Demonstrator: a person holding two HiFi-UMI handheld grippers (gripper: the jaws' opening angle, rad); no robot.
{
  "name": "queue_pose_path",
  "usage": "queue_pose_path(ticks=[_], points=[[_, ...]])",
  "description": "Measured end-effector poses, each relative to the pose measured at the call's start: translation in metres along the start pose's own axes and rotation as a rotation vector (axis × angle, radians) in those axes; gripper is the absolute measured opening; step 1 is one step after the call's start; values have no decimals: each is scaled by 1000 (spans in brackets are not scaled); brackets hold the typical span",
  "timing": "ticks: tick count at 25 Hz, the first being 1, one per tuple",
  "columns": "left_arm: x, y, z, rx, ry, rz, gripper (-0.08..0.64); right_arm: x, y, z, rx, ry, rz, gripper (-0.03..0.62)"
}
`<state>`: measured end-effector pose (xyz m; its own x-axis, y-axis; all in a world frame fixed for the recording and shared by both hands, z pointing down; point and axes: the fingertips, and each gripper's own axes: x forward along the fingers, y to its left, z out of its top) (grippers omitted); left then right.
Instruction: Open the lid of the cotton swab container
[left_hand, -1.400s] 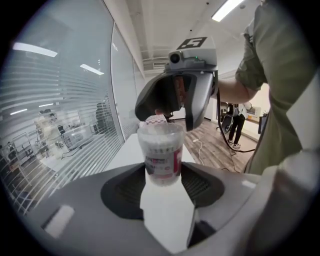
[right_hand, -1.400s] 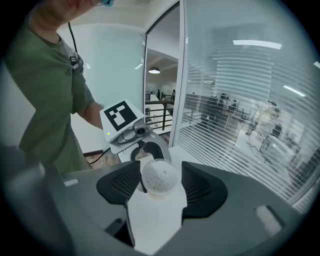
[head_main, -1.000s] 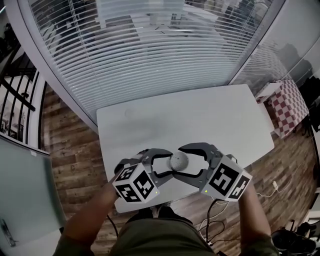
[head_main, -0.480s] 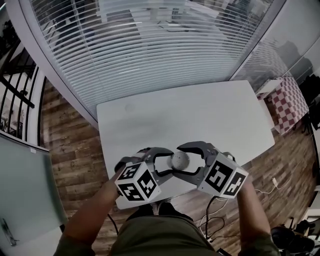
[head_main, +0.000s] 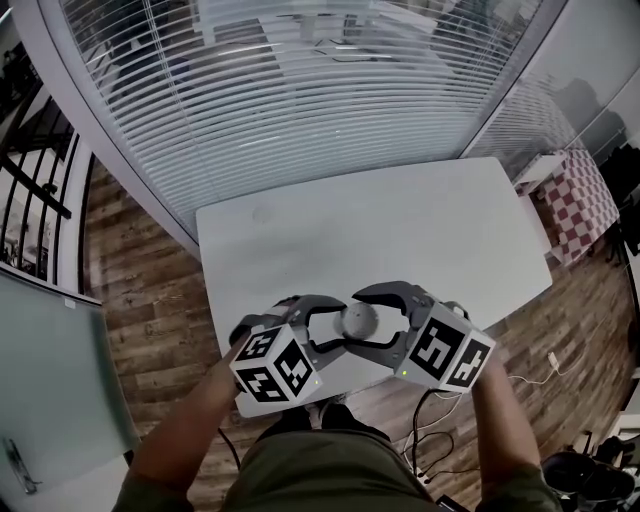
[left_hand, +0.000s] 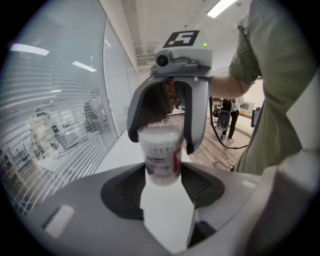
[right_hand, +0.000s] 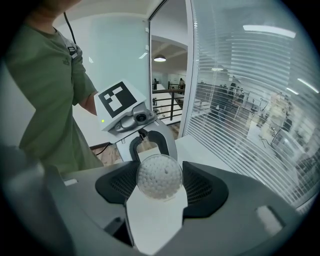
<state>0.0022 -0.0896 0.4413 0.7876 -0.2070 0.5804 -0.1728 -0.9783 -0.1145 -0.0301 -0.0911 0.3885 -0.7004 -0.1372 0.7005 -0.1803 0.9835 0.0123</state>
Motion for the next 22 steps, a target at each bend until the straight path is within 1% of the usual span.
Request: queue_pose_path(ticks=[5,11,13,22], points=[[-3,0,5,-14,-23,-3,229,-4,1,6,8,-38,-10,261],[-7,0,4,-9,-26,-8,227,-5,1,11,9,-76,-19,262],[-7,-2,6,-11,-35,-13,227,-7,2,11,14,-95,-21,272],[-12,-3,13,-6,-66,-19,225,-17,1,16,41,-165,-17,272]])
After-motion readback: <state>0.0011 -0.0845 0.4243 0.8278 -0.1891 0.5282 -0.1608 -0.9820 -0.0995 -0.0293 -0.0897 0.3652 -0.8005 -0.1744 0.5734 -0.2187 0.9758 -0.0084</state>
